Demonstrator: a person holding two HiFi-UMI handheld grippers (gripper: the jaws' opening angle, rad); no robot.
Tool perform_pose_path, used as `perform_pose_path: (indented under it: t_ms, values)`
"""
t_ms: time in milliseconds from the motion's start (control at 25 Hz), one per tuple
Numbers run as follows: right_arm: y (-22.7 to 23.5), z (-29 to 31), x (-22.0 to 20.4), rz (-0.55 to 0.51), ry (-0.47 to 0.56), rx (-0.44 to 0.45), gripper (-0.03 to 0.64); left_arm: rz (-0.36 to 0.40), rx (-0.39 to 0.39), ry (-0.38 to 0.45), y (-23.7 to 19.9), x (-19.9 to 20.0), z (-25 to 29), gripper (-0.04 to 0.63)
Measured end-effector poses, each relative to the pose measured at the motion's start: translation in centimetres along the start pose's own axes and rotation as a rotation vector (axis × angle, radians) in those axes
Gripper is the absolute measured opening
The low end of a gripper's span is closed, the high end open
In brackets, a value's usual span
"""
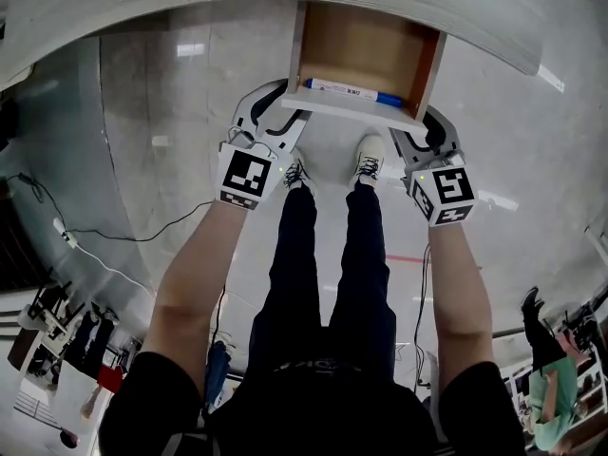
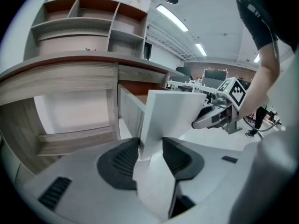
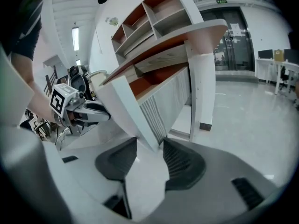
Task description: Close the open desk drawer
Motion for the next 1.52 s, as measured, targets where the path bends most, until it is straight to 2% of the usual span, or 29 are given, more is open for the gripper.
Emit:
perform_pose_path:
  t_ms: [320,560,800,1080,1320,1520]
  values:
    - [0.0,-1.1,1.2,0.051,0.061,-0.05,0.184,-0.041,0.01,0.023,0.1,1.3,-0.4,0.164]
    - [-0.1,-1.2,2.5,0.073,0.124,-0.096,0.181,-0.092,0.046,0.054,-0.3,2.3,-0.5,0.163]
    - [3.1,-1.3,5.4,0.066,0.178,-0.12,0.179,-0.092,0.073,0.083,-0.9,5.5,2.5,0.163]
    - [4.6,-0.4,7.4,0.08,0.205,-0.138,0.179,-0.109,0.116,0.099,-2.2,7.2,4.3,0.163]
    - [5.7,0.9,9.1,0.122,0.218,-0.174,0.181,-0.125,0.188,0.085,-3.6,8.4,5.9,0.163]
    - [7.0,1.7,10.1,0.17,0.241,-0.24,0.181,-0.177,0.263,0.07,-4.1,9.1,7.6,0.161]
Point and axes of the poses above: the fingertips, and each gripper's own axes: z forward along the fingers, y to its right, x out of its top, the point moved 5 cm from there along -z, backward along the fingers, and after that the axes turned 14 degrees about x, right-handed, at the moved point
